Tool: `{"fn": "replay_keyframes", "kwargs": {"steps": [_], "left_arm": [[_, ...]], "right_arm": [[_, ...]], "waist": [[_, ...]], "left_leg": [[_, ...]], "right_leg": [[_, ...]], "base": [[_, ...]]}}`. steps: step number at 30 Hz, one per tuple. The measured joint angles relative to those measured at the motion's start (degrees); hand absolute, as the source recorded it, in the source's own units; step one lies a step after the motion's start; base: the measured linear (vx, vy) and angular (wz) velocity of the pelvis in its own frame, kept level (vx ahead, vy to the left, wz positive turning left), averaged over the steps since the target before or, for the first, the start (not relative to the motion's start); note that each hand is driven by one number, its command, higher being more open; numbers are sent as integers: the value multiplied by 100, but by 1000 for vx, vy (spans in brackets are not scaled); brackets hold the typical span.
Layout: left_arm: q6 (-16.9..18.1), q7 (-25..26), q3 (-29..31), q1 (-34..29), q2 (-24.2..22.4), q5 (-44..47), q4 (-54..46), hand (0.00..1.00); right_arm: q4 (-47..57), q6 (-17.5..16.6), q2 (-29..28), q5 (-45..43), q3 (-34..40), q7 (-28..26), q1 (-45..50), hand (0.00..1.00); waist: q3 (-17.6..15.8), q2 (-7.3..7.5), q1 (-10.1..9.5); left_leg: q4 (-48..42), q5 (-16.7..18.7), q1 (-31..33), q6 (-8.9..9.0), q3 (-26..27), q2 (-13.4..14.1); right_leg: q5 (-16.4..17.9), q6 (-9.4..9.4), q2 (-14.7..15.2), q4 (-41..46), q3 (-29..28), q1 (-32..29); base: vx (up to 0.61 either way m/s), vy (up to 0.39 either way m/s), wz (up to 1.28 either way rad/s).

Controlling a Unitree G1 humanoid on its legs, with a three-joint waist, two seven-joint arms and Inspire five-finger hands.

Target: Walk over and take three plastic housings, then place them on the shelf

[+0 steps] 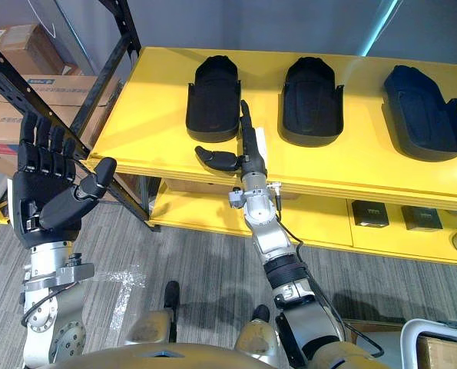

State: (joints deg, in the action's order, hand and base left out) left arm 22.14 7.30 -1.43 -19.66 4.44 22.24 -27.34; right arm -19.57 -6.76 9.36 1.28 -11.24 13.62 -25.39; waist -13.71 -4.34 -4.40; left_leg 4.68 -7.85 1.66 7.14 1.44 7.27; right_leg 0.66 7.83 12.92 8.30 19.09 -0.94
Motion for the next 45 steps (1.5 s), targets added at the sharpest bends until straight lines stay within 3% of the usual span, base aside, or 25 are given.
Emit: {"fn": "replay_keyframes", "kwargs": {"steps": [25,31,38,45], "left_arm": [[-132,0,-3,4,3,-11,7,100],[-130,8,-115,-13,4,-29,55,100],[-103,28,-270,-9,8,-25,327,100],[-102,30,-249,-3,12,-23,320,100]], "right_arm": [[-98,-96,181,-47,-4,-313,0,100],[104,-262,98,338,-71,245,242,100],[2104,-522,20,1524,-58,1023,576,100],[2273,-351,392,1910,-122,1036,491,100]], "waist": [[14,-21,-1],[26,-41,-16],[34,-54,18],[31,-51,-6]], "left_leg": [[3,-31,-7,-3,0,0],[3,-33,-8,-2,13,-4],[1,-68,288,-6,-25,-9],[-20,-68,284,-6,-61,-10]], "right_leg": [[-5,4,0,-5,-4,6],[-16,16,-1,-25,-33,4],[-34,44,10,23,9,-271],[-27,38,15,62,46,-248]], "base": [[0,0,0],[0,0,0],[0,-1,4],[-3,-1,1]]}}
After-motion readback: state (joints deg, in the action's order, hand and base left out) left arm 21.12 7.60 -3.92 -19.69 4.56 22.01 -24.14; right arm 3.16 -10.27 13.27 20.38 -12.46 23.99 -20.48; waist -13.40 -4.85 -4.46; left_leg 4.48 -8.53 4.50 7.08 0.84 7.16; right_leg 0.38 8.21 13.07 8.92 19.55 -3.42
